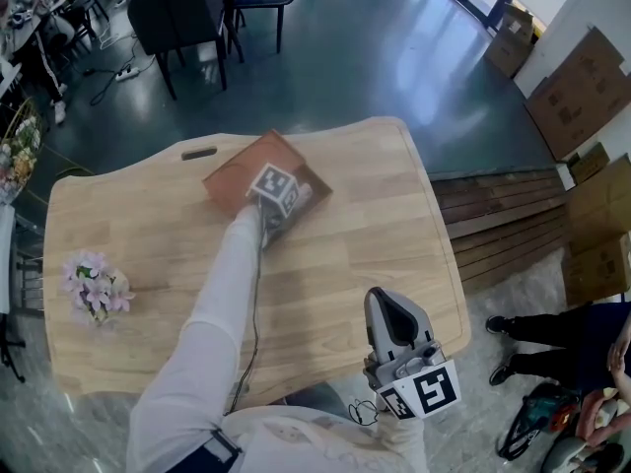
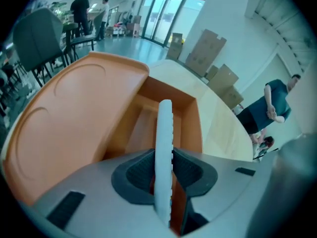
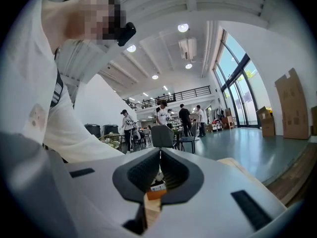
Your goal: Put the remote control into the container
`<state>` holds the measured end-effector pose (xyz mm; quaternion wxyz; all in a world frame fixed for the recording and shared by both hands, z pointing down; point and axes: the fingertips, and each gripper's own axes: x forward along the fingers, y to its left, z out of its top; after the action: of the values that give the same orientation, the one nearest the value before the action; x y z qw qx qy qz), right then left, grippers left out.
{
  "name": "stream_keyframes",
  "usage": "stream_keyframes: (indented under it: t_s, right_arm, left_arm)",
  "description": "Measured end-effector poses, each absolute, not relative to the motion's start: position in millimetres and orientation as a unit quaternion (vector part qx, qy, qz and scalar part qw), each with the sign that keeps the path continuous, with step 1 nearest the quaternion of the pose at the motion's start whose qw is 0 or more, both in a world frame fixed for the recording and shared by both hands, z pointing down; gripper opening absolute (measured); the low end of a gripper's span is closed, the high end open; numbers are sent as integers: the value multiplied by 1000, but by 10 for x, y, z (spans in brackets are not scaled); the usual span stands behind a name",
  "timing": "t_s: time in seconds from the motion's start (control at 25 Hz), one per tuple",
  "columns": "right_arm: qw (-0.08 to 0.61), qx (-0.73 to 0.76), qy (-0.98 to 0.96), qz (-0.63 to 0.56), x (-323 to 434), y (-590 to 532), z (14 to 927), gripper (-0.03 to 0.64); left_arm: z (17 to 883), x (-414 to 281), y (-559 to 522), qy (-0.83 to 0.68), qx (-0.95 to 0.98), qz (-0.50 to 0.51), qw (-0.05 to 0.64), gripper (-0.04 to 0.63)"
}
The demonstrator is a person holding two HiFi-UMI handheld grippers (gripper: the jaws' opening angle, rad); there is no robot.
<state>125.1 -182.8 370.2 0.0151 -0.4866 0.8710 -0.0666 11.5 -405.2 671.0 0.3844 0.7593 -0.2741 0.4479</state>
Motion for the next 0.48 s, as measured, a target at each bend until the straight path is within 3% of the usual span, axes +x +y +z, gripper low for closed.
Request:
stream_keyframes:
  t_s: [0.12, 0.2, 0.48]
  right_arm:
    - [14, -486, 871, -67, 1247, -1820, 3712, 17]
    - [14, -486, 871, -67, 1244, -1814, 3715, 17]
    - [15, -484, 873, -63, 1212, -1800, 3681, 17]
  left_arm:
    - [6743, 199, -3931, -244, 753, 426, 439, 110]
    - [6744, 209, -3919, -244, 755, 427, 434, 110]
    - [6659, 214, -4038, -287, 798, 451, 279, 115]
